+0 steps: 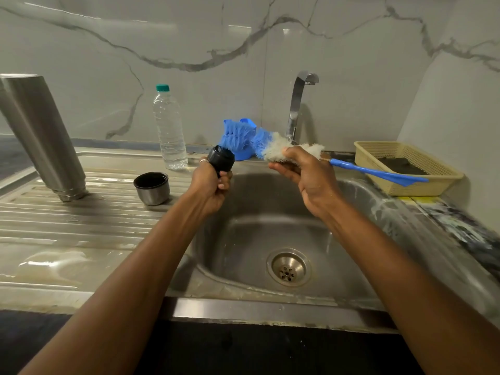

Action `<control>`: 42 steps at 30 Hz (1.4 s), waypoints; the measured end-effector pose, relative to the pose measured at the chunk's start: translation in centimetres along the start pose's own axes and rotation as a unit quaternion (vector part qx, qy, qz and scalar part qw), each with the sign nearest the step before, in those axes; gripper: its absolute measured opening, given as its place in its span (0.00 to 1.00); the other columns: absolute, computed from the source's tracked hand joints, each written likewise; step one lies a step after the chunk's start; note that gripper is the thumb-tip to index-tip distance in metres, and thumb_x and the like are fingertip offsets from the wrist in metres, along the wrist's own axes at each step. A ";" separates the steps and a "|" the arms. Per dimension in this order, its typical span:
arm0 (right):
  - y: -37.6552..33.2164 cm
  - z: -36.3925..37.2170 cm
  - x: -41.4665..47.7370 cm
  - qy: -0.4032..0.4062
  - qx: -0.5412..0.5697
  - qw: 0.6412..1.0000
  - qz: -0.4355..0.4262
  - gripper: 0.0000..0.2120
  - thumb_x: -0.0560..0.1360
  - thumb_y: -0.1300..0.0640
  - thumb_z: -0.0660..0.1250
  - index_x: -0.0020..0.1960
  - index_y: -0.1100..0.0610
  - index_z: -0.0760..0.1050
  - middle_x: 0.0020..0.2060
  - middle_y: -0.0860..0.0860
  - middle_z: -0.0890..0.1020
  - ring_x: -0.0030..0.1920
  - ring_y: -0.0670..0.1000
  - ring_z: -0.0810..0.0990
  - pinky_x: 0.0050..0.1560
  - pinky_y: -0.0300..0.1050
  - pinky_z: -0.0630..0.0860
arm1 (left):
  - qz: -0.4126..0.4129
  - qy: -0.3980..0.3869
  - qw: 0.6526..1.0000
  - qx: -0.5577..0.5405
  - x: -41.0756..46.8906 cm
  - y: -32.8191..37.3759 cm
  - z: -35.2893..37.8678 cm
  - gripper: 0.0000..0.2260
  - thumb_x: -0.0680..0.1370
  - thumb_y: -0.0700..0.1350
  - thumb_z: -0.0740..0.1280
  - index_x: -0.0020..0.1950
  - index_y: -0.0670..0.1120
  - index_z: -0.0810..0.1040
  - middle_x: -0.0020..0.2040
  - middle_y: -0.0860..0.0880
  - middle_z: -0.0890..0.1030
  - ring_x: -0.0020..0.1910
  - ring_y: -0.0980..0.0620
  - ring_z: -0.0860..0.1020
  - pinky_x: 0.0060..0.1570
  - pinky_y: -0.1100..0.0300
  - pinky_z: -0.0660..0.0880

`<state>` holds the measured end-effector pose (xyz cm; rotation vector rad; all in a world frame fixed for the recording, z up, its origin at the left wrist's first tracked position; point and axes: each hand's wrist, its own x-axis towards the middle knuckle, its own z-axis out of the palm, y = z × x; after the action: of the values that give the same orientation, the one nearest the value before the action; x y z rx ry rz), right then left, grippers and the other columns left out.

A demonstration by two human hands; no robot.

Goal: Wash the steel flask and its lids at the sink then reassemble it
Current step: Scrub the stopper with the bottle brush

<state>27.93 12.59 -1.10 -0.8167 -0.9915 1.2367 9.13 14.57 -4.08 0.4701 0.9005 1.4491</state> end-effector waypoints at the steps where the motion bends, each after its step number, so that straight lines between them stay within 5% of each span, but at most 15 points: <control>1: 0.2 0.1 -0.1 0.000 0.000 1.000 0.003 0.04 0.78 0.66 0.68 0.51 0.66 0.79 0.47 0.59 0.86 0.47 0.56 0.87 0.53 0.47 0.84 | 0.002 0.001 1.000 0.012 -0.1 -0.1 0.2 0.16 0.87 0.47 0.48 0.63 0.44 0.73 0.27 0.50 0.67 0.21 0.59 0.62 0.18 0.70 0.58; 8: 0.0 0.2 -0.1 -0.005 0.012 1.000 -0.004 0.03 0.77 0.68 0.67 0.49 0.67 0.78 0.45 0.60 0.85 0.44 0.57 0.87 0.46 0.45 0.84 | 0.012 0.016 1.000 -0.013 0.0 0.7 -0.1 0.16 0.87 0.50 0.49 0.59 0.44 0.73 0.31 0.50 0.64 0.22 0.60 0.63 0.18 0.71 0.58; 15: 0.9 1.1 -0.5 -0.029 0.012 0.999 0.012 0.06 0.78 0.66 0.68 0.53 0.67 0.79 0.49 0.60 0.86 0.46 0.55 0.87 0.52 0.47 0.84 | 0.008 0.002 1.000 0.000 -0.1 -0.1 0.8 0.17 0.87 0.48 0.48 0.63 0.43 0.73 0.29 0.50 0.66 0.22 0.59 0.64 0.17 0.69 0.61; 20: 0.6 0.1 0.0 0.018 0.021 1.000 0.009 0.02 0.77 0.68 0.67 0.48 0.65 0.79 0.43 0.58 0.86 0.44 0.56 0.87 0.47 0.44 0.84 | -0.006 0.018 0.998 -0.052 0.1 0.8 -0.2 0.15 0.87 0.48 0.50 0.65 0.43 0.72 0.28 0.50 0.67 0.20 0.59 0.65 0.16 0.69 0.62; 24: 1.8 0.9 -0.4 -0.036 0.002 0.999 0.022 0.07 0.79 0.64 0.67 0.57 0.63 0.79 0.52 0.58 0.86 0.49 0.53 0.87 0.52 0.43 0.83 | 0.010 0.016 0.999 -0.029 -0.3 0.4 0.8 0.16 0.86 0.44 0.49 0.66 0.44 0.72 0.29 0.50 0.67 0.21 0.59 0.66 0.18 0.70 0.63; 28: 1.1 0.2 -0.4 -0.019 0.022 0.999 0.025 0.03 0.79 0.66 0.66 0.51 0.61 0.79 0.47 0.55 0.87 0.46 0.52 0.87 0.56 0.46 0.83 | 0.004 0.028 0.999 -0.046 -0.3 0.7 0.2 0.15 0.87 0.46 0.50 0.65 0.43 0.73 0.30 0.50 0.68 0.23 0.59 0.66 0.18 0.70 0.65; 33: 1.8 1.3 -0.8 -0.041 0.019 0.999 0.018 0.10 0.80 0.64 0.67 0.61 0.65 0.77 0.56 0.61 0.84 0.51 0.54 0.87 0.53 0.43 0.83 | 0.010 0.029 0.999 -0.018 -0.5 0.0 1.0 0.14 0.86 0.43 0.50 0.58 0.43 0.74 0.30 0.49 0.68 0.26 0.58 0.65 0.19 0.70 0.65; 36: 1.4 1.9 -1.2 -0.074 0.005 0.997 0.026 0.05 0.80 0.63 0.67 0.55 0.62 0.79 0.52 0.60 0.86 0.52 0.57 0.87 0.54 0.44 0.83 | 0.021 0.030 0.999 -0.015 -0.5 -0.2 1.1 0.14 0.87 0.43 0.50 0.57 0.43 0.74 0.33 0.49 0.69 0.28 0.58 0.66 0.19 0.70 0.66; 42: -0.5 0.3 -0.3 -0.018 0.012 1.000 0.009 0.03 0.78 0.66 0.67 0.47 0.64 0.80 0.41 0.57 0.87 0.43 0.55 0.87 0.48 0.44 0.83 | 0.006 0.052 0.999 -0.007 -0.8 0.2 0.5 0.13 0.86 0.43 0.50 0.55 0.42 0.73 0.33 0.48 0.67 0.26 0.58 0.66 0.19 0.69 0.68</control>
<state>27.82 12.19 -0.60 -0.7900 -0.9981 1.2802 9.46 13.92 -3.48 0.3936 0.9709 1.4999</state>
